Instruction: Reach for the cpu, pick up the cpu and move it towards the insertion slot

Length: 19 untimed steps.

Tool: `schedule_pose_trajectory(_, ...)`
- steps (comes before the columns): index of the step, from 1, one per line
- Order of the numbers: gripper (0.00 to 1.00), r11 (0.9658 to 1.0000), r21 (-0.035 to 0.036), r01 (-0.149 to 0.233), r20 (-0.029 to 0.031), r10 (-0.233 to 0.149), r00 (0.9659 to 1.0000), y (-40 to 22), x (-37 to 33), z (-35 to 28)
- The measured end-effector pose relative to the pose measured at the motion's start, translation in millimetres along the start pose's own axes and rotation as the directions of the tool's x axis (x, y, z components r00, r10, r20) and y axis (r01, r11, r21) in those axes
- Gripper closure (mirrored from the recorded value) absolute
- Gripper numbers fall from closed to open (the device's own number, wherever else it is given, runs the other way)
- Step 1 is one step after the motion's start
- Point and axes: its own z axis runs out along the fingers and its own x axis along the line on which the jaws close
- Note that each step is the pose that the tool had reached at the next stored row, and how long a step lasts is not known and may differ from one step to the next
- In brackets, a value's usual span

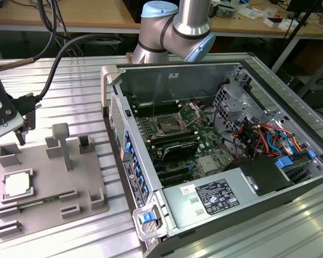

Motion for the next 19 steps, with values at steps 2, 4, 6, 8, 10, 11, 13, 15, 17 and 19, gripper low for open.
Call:
schedule_pose_trajectory(2, 0.34, 1.0000, 0.0000, 0.000, 0.0000, 0.000, 1.0000, 0.0, 0.0, 0.6)
schedule_pose_trajectory(4, 0.34, 1.0000, -0.0001, 0.000, 0.0000, 0.000, 1.0000, 0.0, 0.0, 1.2)
schedule_pose_trajectory(6, 0.34, 1.0000, -0.0001, 0.000, 0.0000, 0.000, 1.0000, -0.1, 0.0, 1.9)
schedule_pose_trajectory(8, 0.34, 1.0000, 0.0000, 0.000, 0.0000, 0.000, 1.0000, -0.1, 0.0, 2.4)
schedule_pose_trajectory(10, 0.34, 1.0000, -0.0001, 0.000, 0.0000, 0.000, 1.0000, -0.1, -0.1, 3.1)
schedule_pose_trajectory(11, 0.34, 1.0000, -0.0001, 0.000, 0.0001, 0.000, 1.0000, -0.1, -0.1, 3.4)
schedule_pose_trajectory(13, 0.34, 1.0000, -0.0001, 0.000, 0.0001, 0.000, 1.0000, -0.1, -0.1, 4.0)
schedule_pose_trajectory(15, 0.34, 1.0000, 0.0000, 0.000, 0.0000, 0.000, 1.0000, -0.2, -0.1, 4.5)
schedule_pose_trajectory(17, 0.34, 1.0000, 0.0000, 0.000, 0.0000, 0.000, 1.0000, -0.2, -0.1, 5.2)
schedule_pose_trajectory(19, 0.34, 1.0000, -0.0001, 0.000, 0.0000, 0.000, 1.0000, -0.2, -0.1, 5.7)
